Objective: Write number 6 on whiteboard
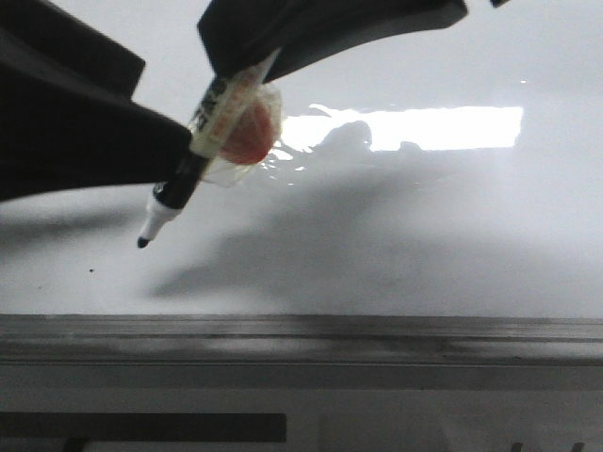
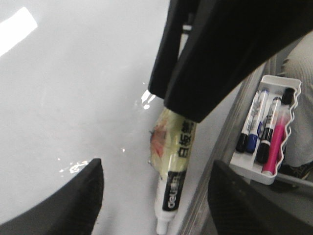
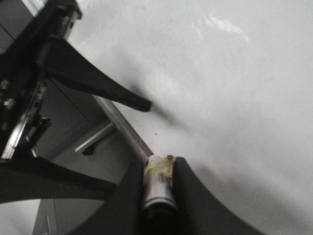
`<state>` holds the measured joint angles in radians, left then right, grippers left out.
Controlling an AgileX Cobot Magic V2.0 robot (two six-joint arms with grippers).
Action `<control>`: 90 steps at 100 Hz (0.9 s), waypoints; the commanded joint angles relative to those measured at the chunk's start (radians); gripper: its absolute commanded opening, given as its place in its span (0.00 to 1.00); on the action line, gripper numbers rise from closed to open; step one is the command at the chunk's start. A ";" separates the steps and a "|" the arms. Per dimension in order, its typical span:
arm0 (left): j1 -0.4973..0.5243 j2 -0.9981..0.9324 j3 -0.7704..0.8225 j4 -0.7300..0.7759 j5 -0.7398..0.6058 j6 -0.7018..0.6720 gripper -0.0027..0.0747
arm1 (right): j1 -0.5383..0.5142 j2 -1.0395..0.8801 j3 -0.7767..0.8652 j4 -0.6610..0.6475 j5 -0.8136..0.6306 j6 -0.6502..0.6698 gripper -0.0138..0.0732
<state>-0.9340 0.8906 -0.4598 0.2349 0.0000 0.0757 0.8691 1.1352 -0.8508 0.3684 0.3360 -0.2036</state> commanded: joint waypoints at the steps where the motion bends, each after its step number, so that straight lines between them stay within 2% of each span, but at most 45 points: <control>1: -0.004 -0.068 -0.033 -0.025 -0.035 -0.005 0.60 | -0.035 -0.055 -0.034 0.003 -0.037 -0.016 0.09; 11: 0.018 -0.120 -0.033 -0.048 0.000 -0.005 0.57 | -0.080 -0.092 -0.034 0.000 -0.029 -0.016 0.09; 46: 0.238 -0.161 -0.033 -0.170 -0.008 -0.005 0.56 | -0.219 -0.119 -0.059 0.000 -0.033 -0.016 0.09; 90: 0.247 -0.161 -0.033 -0.171 -0.048 -0.005 0.56 | -0.232 -0.054 -0.111 -0.038 -0.087 -0.016 0.09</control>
<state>-0.6902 0.7355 -0.4598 0.0753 0.0348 0.0757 0.6419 1.0639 -0.9272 0.3322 0.3277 -0.2054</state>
